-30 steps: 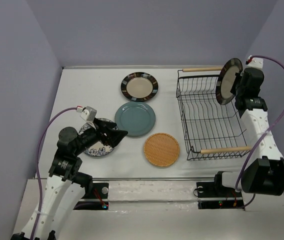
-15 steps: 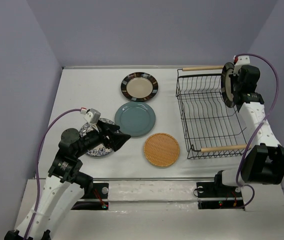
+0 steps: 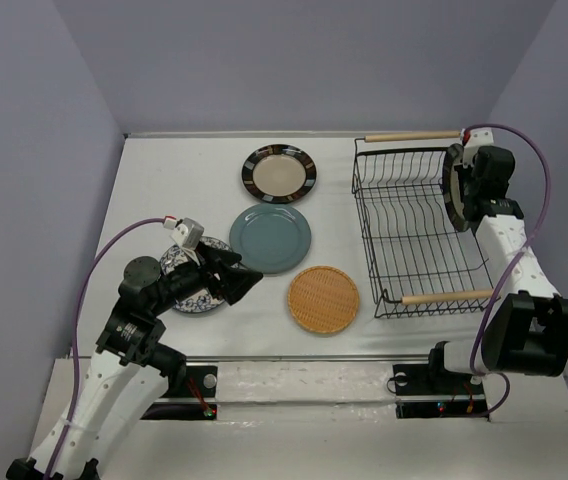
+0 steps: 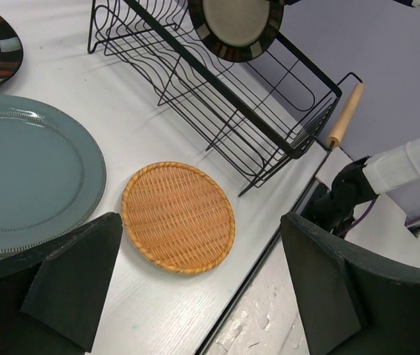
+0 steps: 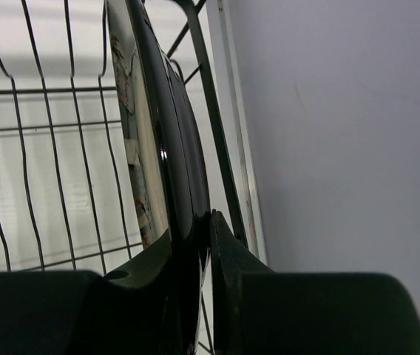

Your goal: Load the plates into the dish rack

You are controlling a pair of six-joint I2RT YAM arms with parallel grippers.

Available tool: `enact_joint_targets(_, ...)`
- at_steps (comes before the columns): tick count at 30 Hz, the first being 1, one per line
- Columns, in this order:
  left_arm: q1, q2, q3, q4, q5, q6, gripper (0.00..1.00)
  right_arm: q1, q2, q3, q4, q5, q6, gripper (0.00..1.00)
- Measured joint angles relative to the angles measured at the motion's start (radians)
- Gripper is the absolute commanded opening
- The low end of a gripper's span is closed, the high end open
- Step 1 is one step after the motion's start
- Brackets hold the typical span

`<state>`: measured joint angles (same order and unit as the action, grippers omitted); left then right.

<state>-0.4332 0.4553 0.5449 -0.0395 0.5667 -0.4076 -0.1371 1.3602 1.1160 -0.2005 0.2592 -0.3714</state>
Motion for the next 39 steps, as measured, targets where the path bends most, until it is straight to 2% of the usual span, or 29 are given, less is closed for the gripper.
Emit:
enact_joint_targets(17,-0.011,0.003,0.000,-0.004,-0.002,0.000,0.99,-0.004,-0.003,-0.026,0.021,0.003,-0.003,0.07)
enact_joint_targets(39,-0.011,0.026,0.000,-0.005,-0.005,0.000,0.99,-0.014,0.084,-0.036,0.066,-0.028,0.034,0.07)
